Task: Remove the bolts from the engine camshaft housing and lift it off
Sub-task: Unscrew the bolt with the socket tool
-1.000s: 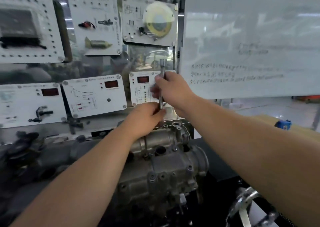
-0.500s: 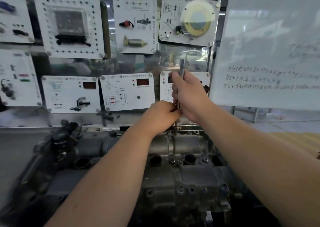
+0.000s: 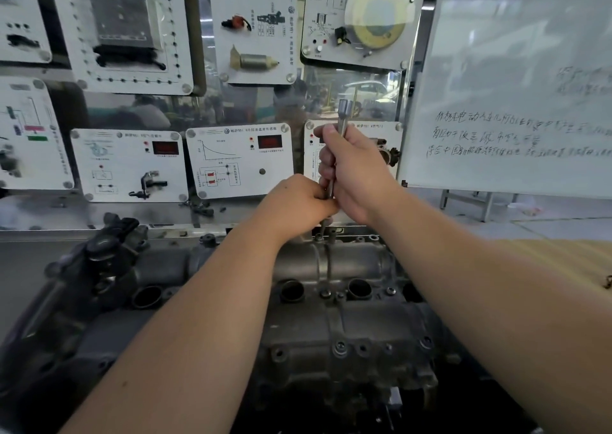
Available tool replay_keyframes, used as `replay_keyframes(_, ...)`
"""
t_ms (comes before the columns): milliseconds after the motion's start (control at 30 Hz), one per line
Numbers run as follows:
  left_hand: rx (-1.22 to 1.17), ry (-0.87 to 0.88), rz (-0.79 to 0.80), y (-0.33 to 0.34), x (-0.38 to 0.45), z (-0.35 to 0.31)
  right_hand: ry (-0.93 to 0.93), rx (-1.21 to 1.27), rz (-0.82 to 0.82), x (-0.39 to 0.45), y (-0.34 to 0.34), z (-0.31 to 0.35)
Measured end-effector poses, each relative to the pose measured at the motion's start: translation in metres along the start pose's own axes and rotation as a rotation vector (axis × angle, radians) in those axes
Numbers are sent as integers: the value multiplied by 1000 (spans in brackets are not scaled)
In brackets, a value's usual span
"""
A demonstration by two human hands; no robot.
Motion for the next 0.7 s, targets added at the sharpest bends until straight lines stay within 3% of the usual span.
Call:
replay_keyframes(467, -25, -93, 11, 1, 0, 13, 21, -43, 164, 5, 6, -6)
replay_keyframes(600, -2, -79, 18, 0, 2, 18, -39, -253, 52, 1, 7, 6)
replay_keyframes(700, -17, -103, 13, 0, -1, 18, -73, -86, -51, -2, 5, 12)
Point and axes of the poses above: each hand's wrist, its own x-axis towards the middle knuckle, its own y-axis out of the palm, z = x × y, the point moved 9 cm from there along x, towards the middle knuckle, and after that the axes turned 12 degrees about y, right-handed, at the moved point
